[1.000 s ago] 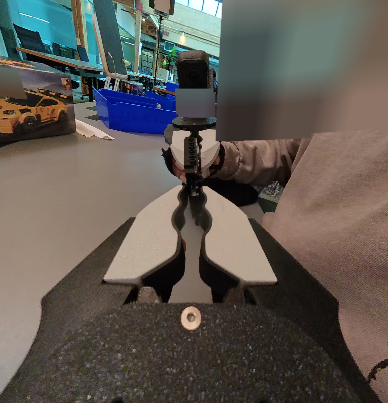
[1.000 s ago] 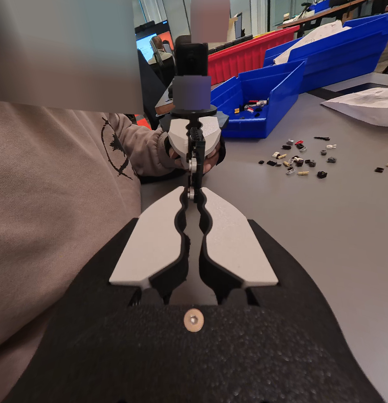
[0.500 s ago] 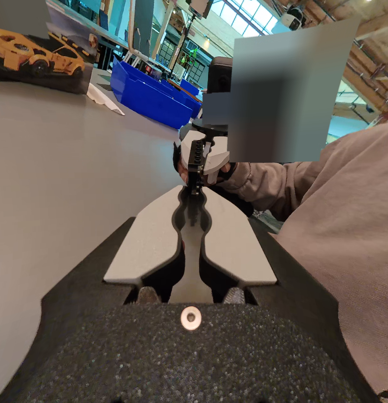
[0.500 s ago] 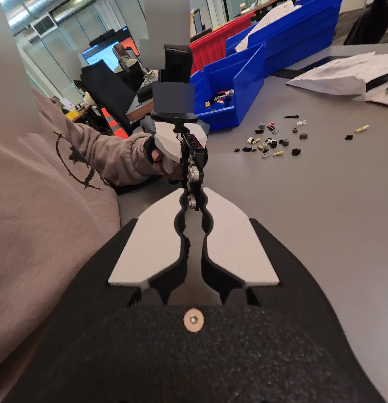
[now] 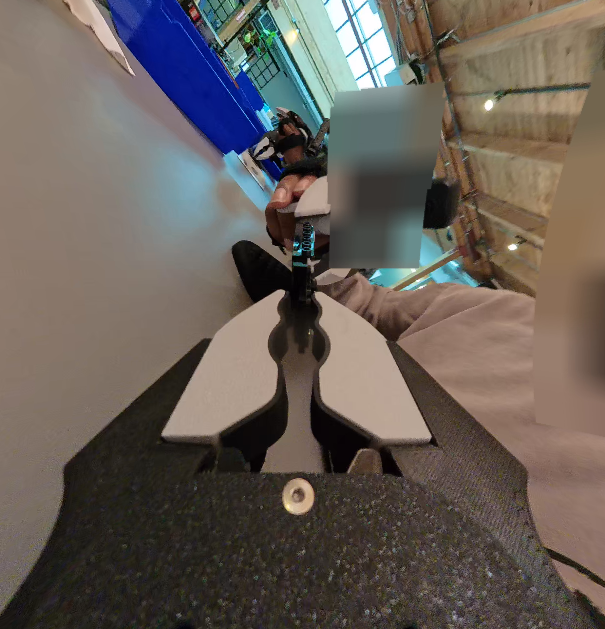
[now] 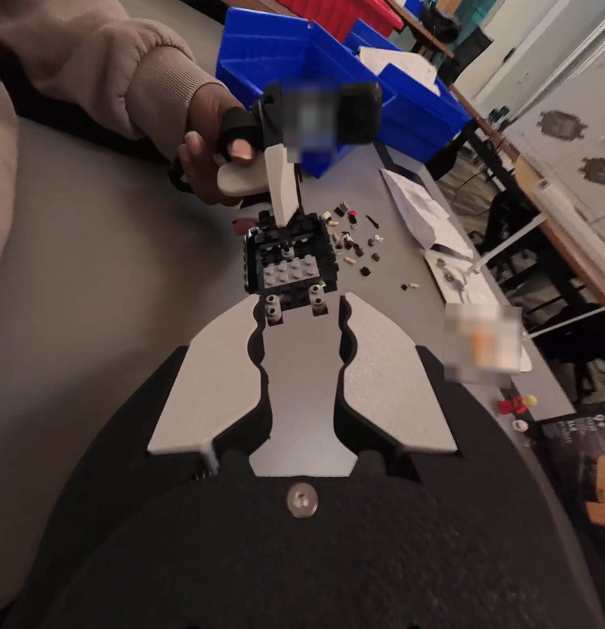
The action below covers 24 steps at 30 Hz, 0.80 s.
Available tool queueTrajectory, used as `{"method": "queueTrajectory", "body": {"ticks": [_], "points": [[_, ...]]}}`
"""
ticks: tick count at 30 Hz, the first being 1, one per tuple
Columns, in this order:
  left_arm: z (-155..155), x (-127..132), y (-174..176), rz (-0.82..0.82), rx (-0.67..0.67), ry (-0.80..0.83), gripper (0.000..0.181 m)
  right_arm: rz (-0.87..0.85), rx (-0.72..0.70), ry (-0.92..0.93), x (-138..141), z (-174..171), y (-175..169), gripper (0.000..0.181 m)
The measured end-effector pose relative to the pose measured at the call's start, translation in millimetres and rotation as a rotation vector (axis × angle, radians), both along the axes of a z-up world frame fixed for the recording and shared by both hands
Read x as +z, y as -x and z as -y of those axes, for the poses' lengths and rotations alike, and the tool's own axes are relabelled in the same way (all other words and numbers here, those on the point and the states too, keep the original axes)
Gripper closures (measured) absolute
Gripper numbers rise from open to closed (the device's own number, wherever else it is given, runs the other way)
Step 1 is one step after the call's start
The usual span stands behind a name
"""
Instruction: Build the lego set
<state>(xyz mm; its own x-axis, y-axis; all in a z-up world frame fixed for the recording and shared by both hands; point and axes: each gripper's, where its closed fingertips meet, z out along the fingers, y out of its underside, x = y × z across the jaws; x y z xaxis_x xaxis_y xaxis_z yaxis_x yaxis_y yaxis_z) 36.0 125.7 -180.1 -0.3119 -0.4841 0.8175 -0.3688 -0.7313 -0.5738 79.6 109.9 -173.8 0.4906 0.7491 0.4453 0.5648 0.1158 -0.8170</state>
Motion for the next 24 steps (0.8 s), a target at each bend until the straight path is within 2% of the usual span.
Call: {"method": "queueTrajectory", "body": {"ticks": [4, 12, 15, 20, 24], "points": [[0.1, -0.2, 1.9, -0.013, -0.025, 0.091, 0.171, 0.051, 0.007, -0.051, -1.9, 5.9, 5.6, 0.143], [2.3, 1.1, 1.5, -0.038, -0.022, 0.085, 0.171, 0.049, 0.014, -0.023, -3.2, 11.4, 8.4, 0.147], [-2.6, 8.0, 1.9, 0.008, 0.023, -0.036, 0.170, -0.055, 0.036, 0.038, 2.3, 8.8, 8.1, 0.147], [-9.8, 31.2, 7.7, 0.128, 0.108, -0.298, 0.146, -0.254, 0.131, 0.164, 21.5, 1.1, -2.1, 0.147], [-14.5, 34.8, 10.1, 0.147, 0.176, -0.537, 0.134, -0.353, 0.244, 0.251, 37.8, -10.8, -0.8, 0.147]]}}
